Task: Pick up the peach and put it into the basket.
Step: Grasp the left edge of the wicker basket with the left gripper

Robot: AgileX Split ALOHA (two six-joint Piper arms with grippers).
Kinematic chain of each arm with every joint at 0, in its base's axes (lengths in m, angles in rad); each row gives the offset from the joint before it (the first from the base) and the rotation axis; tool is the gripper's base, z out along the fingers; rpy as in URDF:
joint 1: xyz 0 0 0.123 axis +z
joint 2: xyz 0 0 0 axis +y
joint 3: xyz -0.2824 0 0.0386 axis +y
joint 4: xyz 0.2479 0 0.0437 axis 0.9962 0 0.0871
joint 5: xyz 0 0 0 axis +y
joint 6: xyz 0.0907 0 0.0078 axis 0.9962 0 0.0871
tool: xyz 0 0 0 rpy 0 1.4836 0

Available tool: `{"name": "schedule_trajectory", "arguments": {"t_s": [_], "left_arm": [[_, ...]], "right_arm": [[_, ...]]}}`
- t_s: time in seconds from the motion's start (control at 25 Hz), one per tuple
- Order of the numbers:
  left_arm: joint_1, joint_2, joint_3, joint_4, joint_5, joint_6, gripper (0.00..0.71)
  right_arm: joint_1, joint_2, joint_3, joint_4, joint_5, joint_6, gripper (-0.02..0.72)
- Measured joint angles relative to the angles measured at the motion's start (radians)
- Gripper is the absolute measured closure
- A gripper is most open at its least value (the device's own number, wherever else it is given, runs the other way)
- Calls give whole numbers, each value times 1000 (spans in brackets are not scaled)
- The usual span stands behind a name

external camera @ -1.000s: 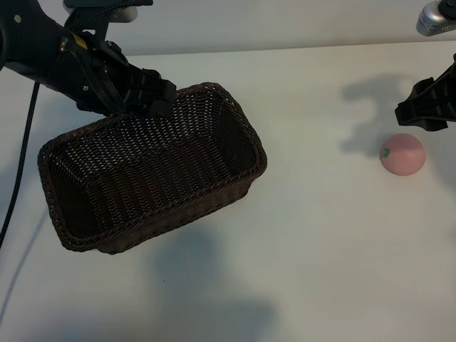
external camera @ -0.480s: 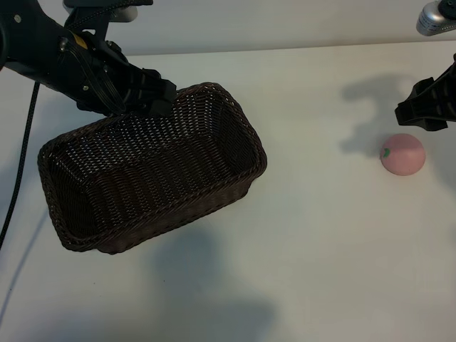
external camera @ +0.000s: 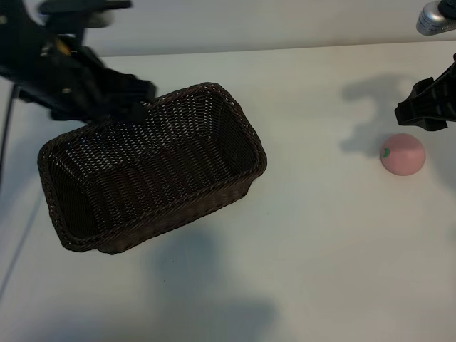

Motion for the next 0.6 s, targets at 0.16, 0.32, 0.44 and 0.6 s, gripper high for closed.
{"name": "schedule_trajectory", "arguments": {"t_s": [0.16,0.32,0.44,0.6], "left_arm": [[0,-119,116,143,12,-199,118],[1,-205,260,327,12,-468,118],[1,-216,312,396,-11,-587,118],[1,-188,327,405,-58,-661,118]], "right_arm": [[0,0,0,0,0,1,157],[0,0,0,1,0,1,157],[0,0,0,1,0,1,157],[0,0,0,1,0,1,157]]}}
